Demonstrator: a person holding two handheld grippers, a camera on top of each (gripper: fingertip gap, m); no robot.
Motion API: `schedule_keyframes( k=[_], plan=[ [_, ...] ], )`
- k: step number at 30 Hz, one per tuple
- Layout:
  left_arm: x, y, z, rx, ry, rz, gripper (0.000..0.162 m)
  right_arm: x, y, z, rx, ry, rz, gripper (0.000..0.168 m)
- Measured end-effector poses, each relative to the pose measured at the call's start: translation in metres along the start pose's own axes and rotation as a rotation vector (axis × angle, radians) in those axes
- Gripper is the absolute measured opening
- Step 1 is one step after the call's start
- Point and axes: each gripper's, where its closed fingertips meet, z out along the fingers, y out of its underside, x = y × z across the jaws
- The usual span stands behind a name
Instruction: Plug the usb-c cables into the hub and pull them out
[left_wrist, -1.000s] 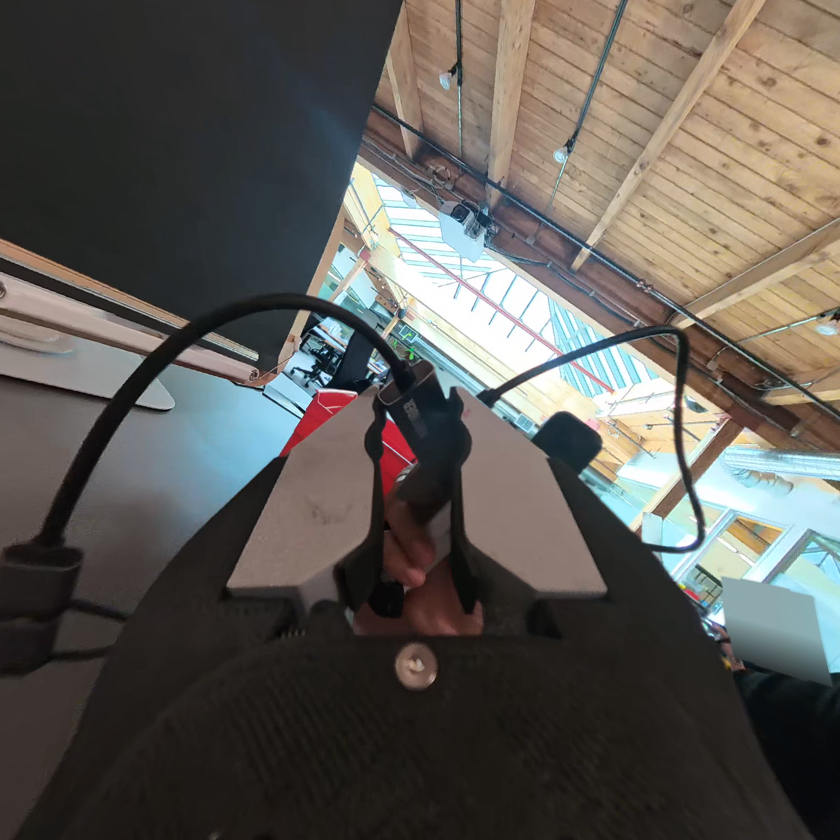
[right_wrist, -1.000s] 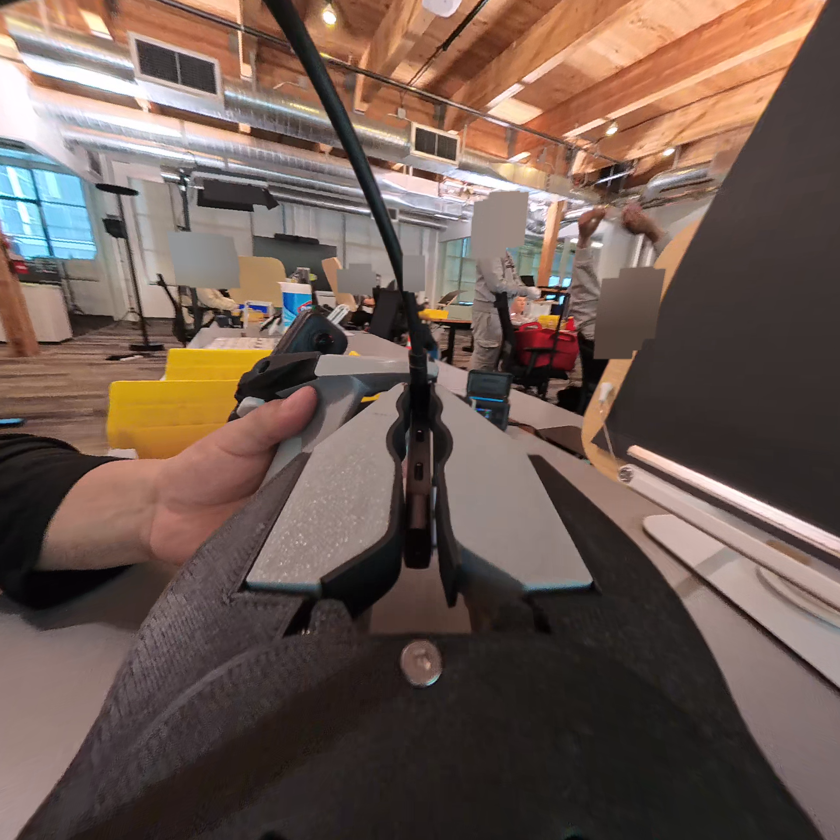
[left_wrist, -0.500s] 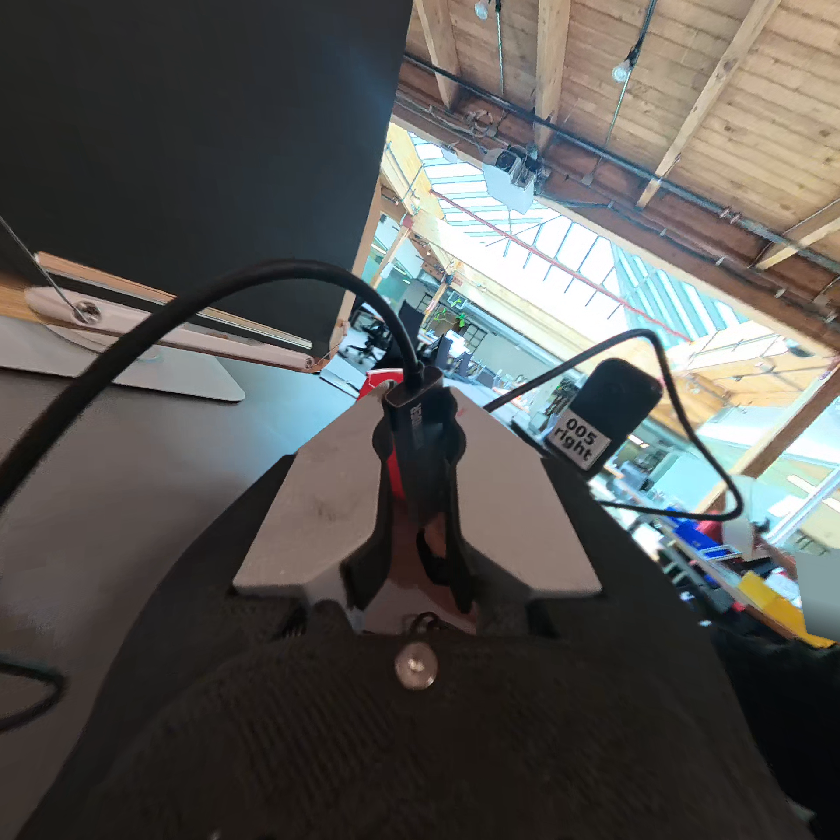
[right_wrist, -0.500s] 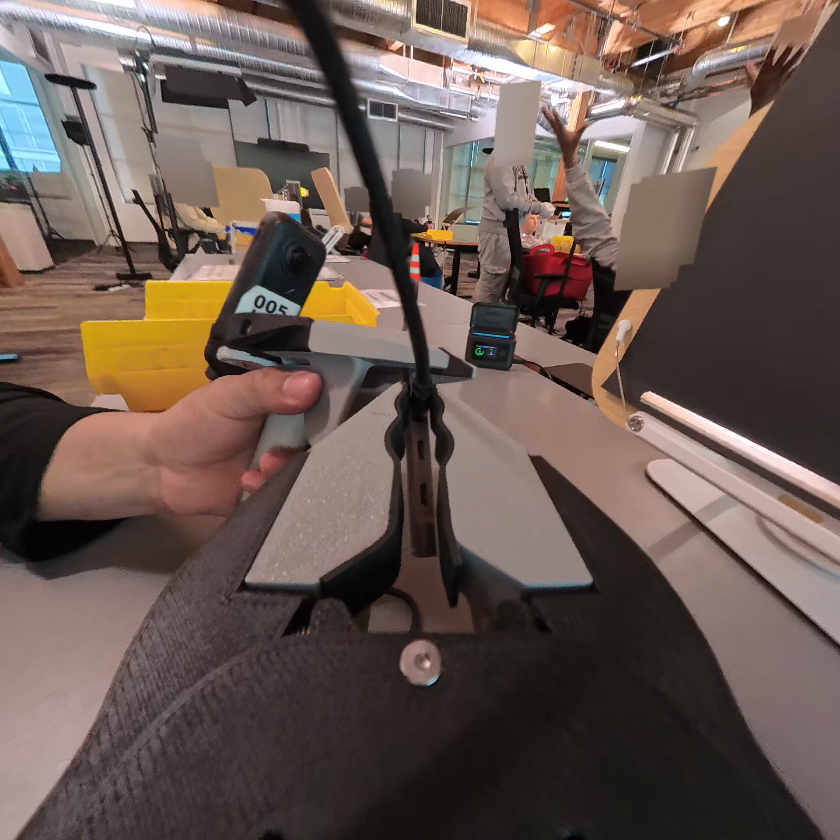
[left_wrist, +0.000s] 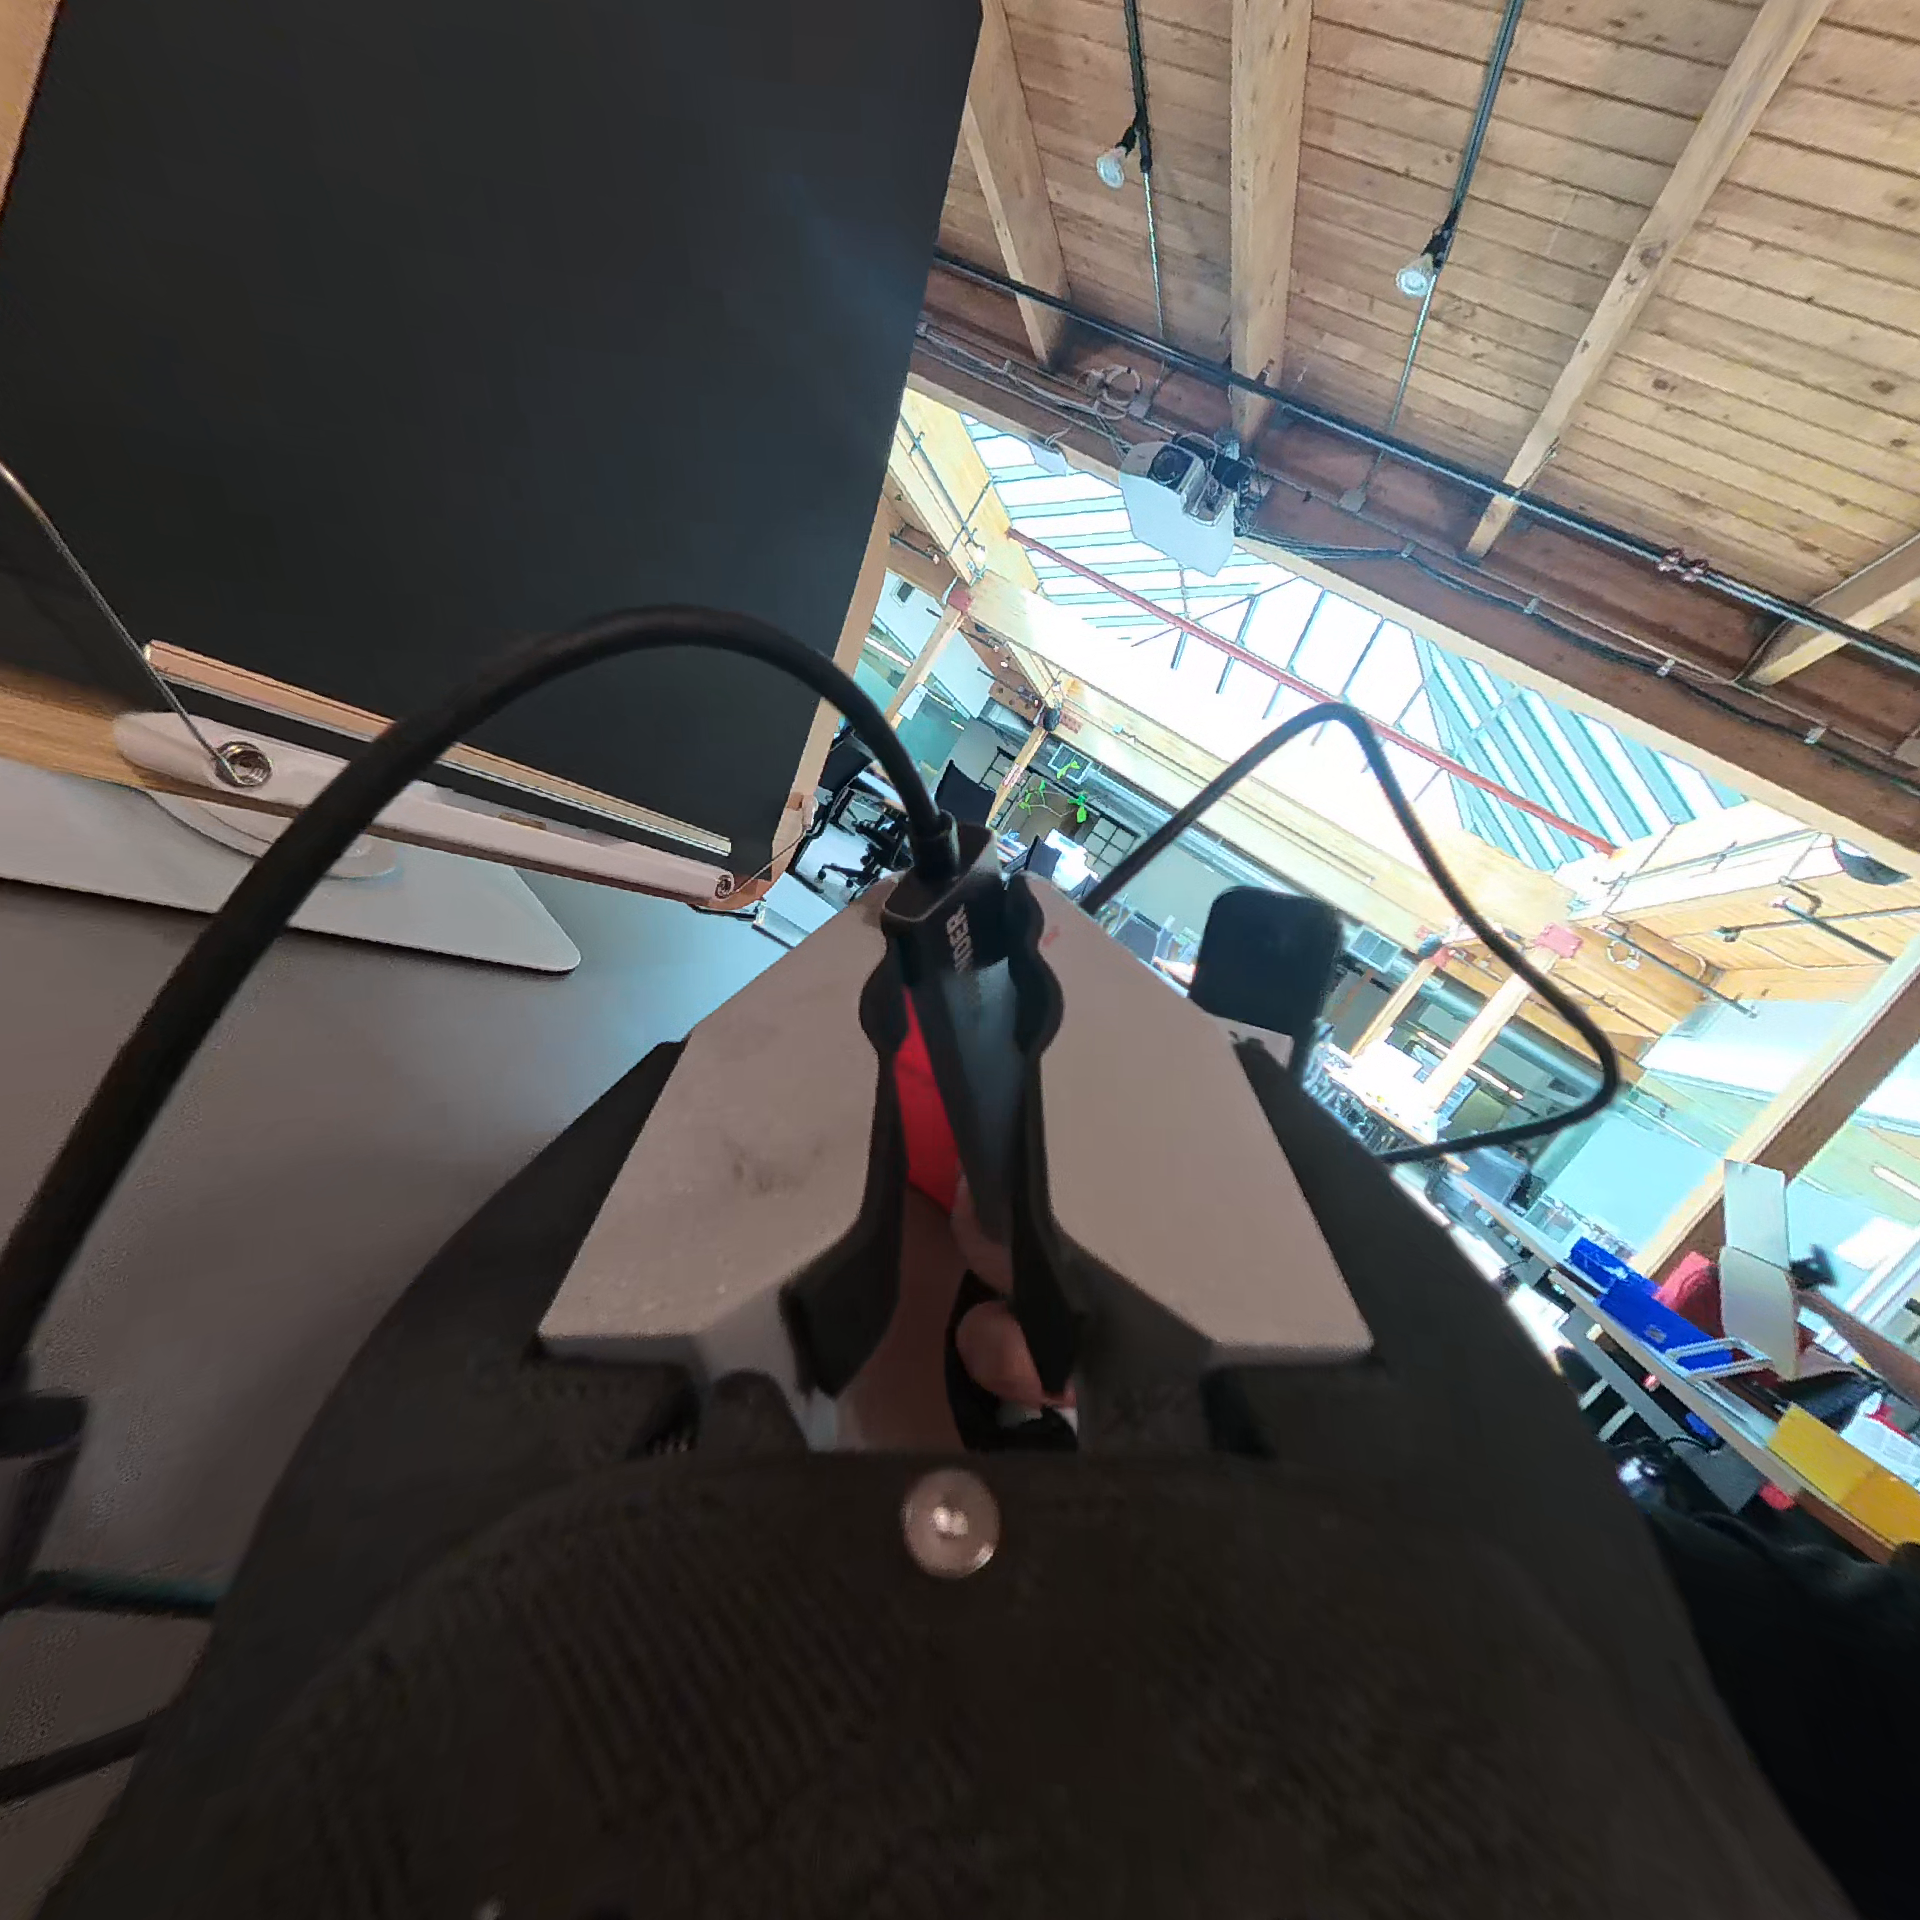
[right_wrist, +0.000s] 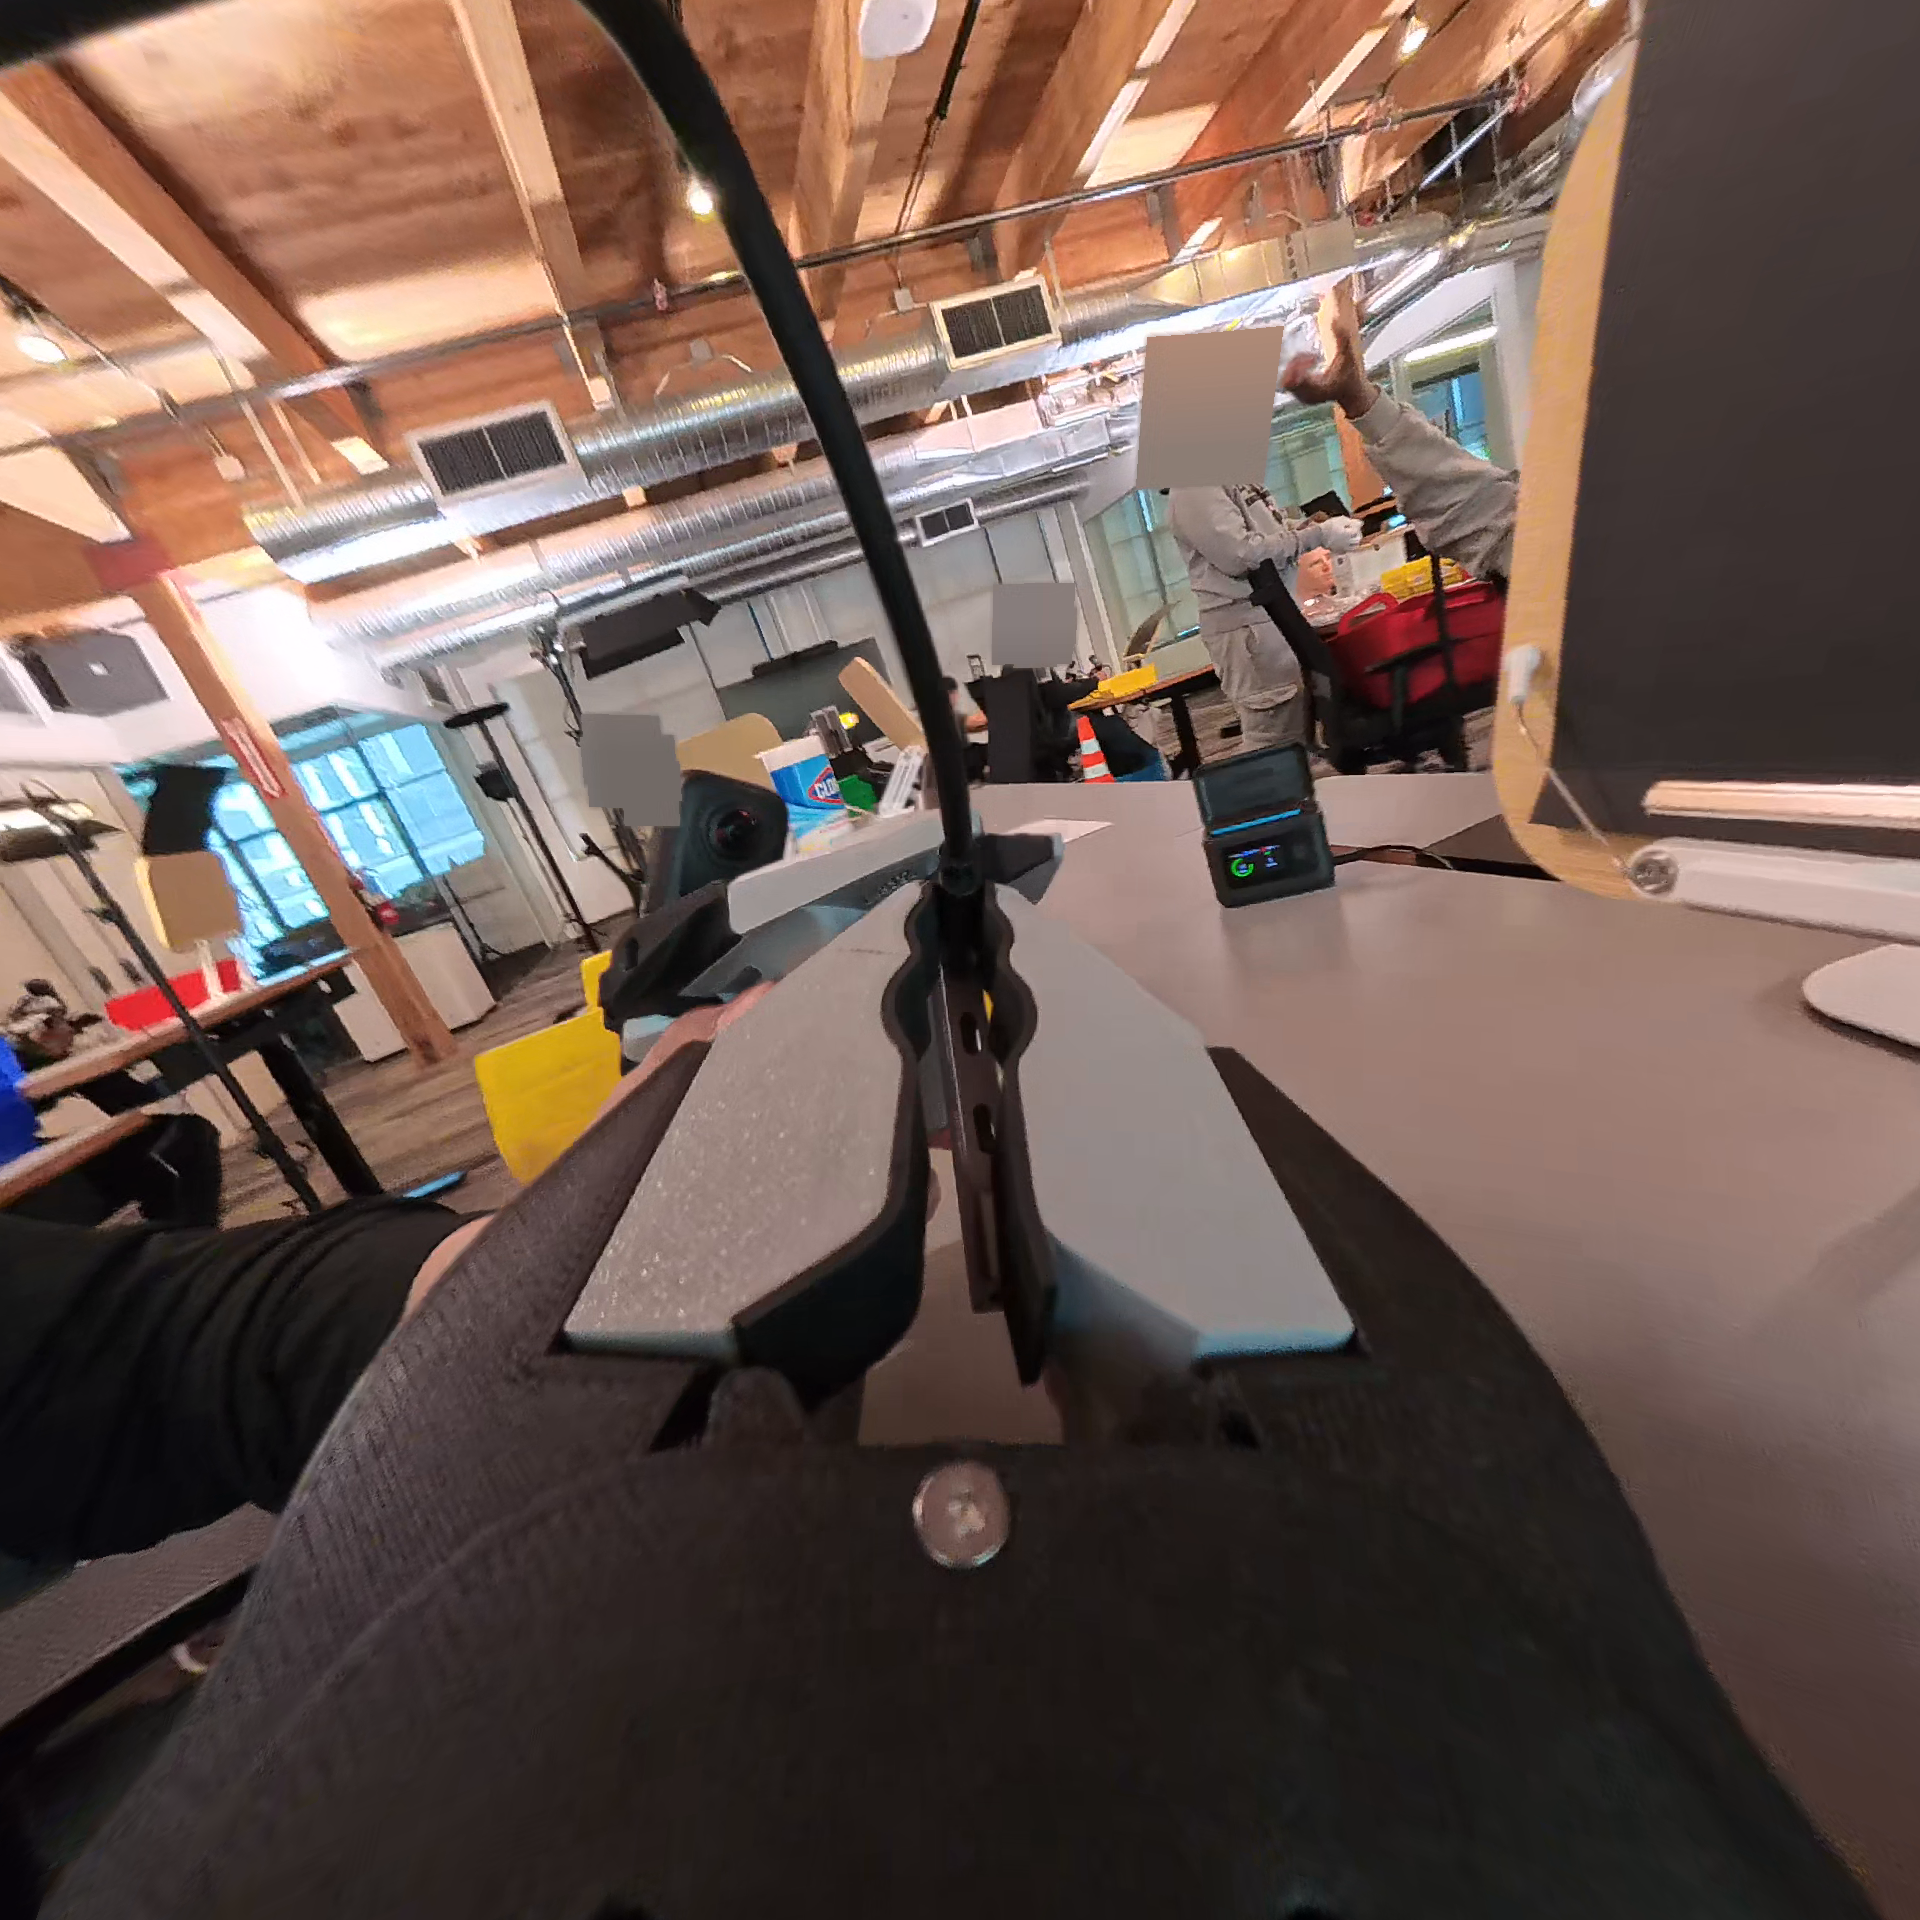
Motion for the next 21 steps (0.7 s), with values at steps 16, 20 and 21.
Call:
schedule_keyframes(
  k=[16, 20, 21],
  plan=[
    [0.011, -0.020, -0.005, 0.117, 0.013, -0.024, 0.010, -0.007, -0.016, 0.011, 0.171, -0.082, 0.202, 0.002],
    [0.009, -0.025, -0.010, 0.083, 0.002, 0.048, 0.008, -0.009, -0.007, 0.019, 0.027, -0.131, 0.144, 0.004],
    [0.009, -0.025, -0.011, 0.073, 0.008, 0.057, 0.008, -0.009, -0.005, 0.019, -0.007, -0.145, 0.131, 0.005]
  ],
)
